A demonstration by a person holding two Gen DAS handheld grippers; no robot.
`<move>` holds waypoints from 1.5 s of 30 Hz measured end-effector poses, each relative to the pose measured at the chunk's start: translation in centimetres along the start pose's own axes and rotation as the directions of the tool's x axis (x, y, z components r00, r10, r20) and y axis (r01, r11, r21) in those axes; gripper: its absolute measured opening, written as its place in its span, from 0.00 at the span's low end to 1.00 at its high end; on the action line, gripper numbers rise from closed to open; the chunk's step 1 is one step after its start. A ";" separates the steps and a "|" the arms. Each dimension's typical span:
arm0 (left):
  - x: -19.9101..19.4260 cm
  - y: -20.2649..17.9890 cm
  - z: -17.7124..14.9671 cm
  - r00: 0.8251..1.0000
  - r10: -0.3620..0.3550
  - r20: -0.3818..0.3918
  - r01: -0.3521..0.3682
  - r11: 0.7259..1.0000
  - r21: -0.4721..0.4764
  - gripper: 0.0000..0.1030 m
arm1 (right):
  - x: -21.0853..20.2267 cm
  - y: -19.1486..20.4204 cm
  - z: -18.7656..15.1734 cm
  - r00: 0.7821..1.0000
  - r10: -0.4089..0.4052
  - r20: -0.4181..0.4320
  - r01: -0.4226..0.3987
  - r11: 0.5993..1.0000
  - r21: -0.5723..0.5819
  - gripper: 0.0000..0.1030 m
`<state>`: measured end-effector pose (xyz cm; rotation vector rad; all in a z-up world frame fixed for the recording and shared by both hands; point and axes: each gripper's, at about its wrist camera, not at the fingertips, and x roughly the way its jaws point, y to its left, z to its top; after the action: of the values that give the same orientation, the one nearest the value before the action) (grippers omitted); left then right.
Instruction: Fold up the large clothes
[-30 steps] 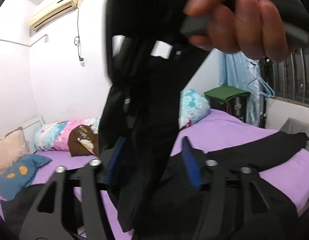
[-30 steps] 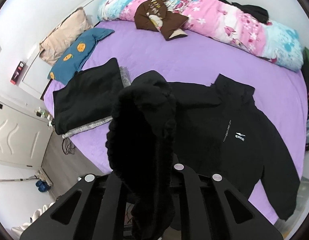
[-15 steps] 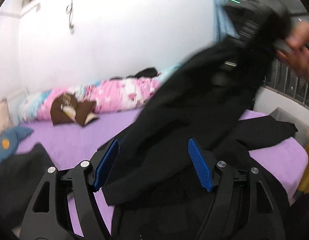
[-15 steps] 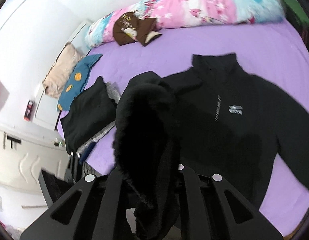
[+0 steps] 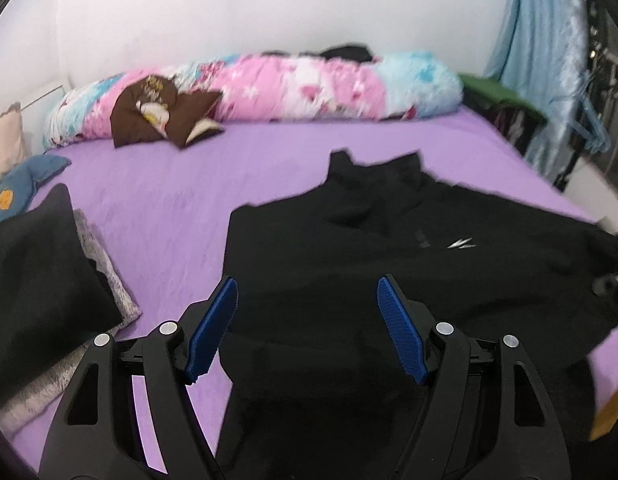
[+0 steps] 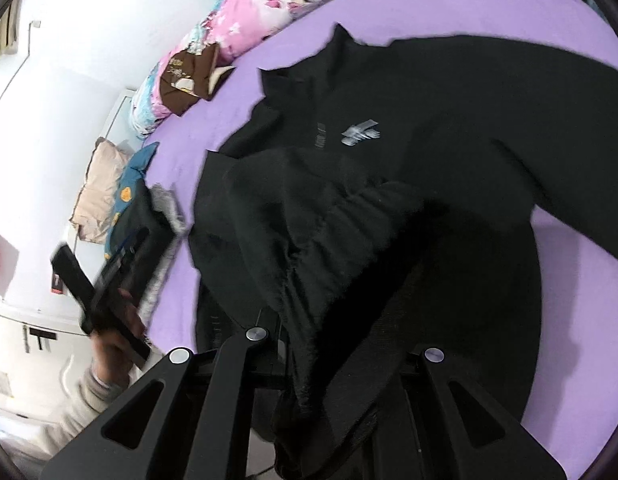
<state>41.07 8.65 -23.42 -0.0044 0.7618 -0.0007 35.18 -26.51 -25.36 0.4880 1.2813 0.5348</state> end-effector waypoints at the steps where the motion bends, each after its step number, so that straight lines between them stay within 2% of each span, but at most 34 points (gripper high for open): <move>1: 1.4 -0.1 0.0 1.000 0.004 -0.017 -0.004 1.000 0.011 0.68 | 0.7 -1.1 -0.2 1.000 0.001 -0.010 -0.001 1.000 0.008 0.09; 3: 3.6 -0.7 -0.2 0.999 0.016 -0.046 -0.014 0.999 0.043 0.68 | 2.1 -3.8 -0.9 1.000 -0.006 -0.025 0.007 0.999 0.034 0.09; 8: 8.4 -2.1 -0.7 0.994 0.036 -0.100 -0.028 0.996 0.088 0.68 | 4.5 -8.8 -2.4 0.999 0.042 -0.025 -0.039 0.992 0.118 0.10; 12: 10.3 -3.5 -1.7 0.991 0.048 -0.127 -0.032 0.991 0.127 0.68 | 4.9 -13.0 -3.6 1.000 0.008 0.000 -0.008 0.981 0.194 0.12; 16: 12.9 -5.2 -4.1 0.981 0.105 -0.162 -0.066 0.971 0.232 0.76 | 5.5 -16.0 -4.9 0.999 0.023 0.027 -0.029 0.964 0.263 0.12; 18: 14.3 -5.3 -5.5 0.975 0.126 -0.181 -0.075 0.961 0.264 0.76 | 5.6 -15.6 -5.1 1.000 0.010 0.029 -0.017 0.970 0.241 0.14; 20: 15.2 -4.6 -6.5 0.974 0.117 -0.194 -0.069 0.969 0.239 0.78 | 5.3 -14.8 -5.3 0.999 -0.030 0.025 0.024 0.977 0.211 0.26; 21: 15.3 -4.3 -6.7 0.974 0.115 -0.195 -0.070 0.972 0.225 0.78 | 5.1 -14.1 -5.5 0.998 -0.061 0.026 0.055 0.980 0.189 0.38; 22: 15.3 -4.0 -6.7 0.974 0.116 -0.197 -0.072 0.974 0.215 0.78 | 4.7 -13.3 -5.7 0.996 -0.083 0.031 0.077 0.983 0.164 0.56; 24: 15.1 -3.8 -6.5 0.971 0.131 -0.198 -0.087 0.972 0.219 0.78 | 3.3 -11.7 -6.4 0.992 -0.115 0.057 0.107 0.986 0.127 0.71; 25: 14.7 -3.7 -6.3 0.971 0.138 -0.193 -0.093 0.970 0.225 0.78 | 2.7 -11.3 -6.7 0.989 -0.130 0.069 0.121 0.985 0.123 0.73; 29: 11.5 -3.6 -4.5 0.985 0.135 -0.107 -0.107 0.966 0.234 0.77 | -0.3 -9.1 -7.0 0.954 -0.262 0.149 0.248 0.963 0.108 0.73; 33: 9.4 -3.3 -2.1 0.993 0.108 -0.048 -0.095 0.970 0.223 0.77 | -2.6 -6.7 -6.3 0.938 -0.240 0.251 0.227 0.971 0.081 0.74; 36: 9.4 -3.2 -0.5 0.994 0.107 -0.028 -0.099 0.971 0.218 0.77 | -2.7 -5.7 -5.9 0.929 -0.256 0.267 0.258 0.966 0.029 0.75; 39: 10.7 -3.4 0.0 0.994 0.101 -0.050 -0.088 0.975 0.203 0.77 | -1.2 -4.5 -4.9 0.918 -0.287 0.273 0.307 0.951 -0.031 0.75; 42: 12.8 -3.3 -0.5 0.992 0.090 -0.089 -0.074 0.982 0.176 0.77 | 1.4 -3.2 -4.2 0.896 -0.345 0.279 0.386 0.916 -0.106 0.75; 45: 14.6 -2.6 -1.6 0.986 0.106 -0.131 -0.086 0.985 0.151 0.77 | 4.0 -3.7 -3.4 0.901 -0.343 0.266 0.384 0.915 -0.121 0.74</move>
<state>50.53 6.03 -34.65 0.1724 0.8993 0.0360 33.05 -26.73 -31.41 0.1536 1.0495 0.2549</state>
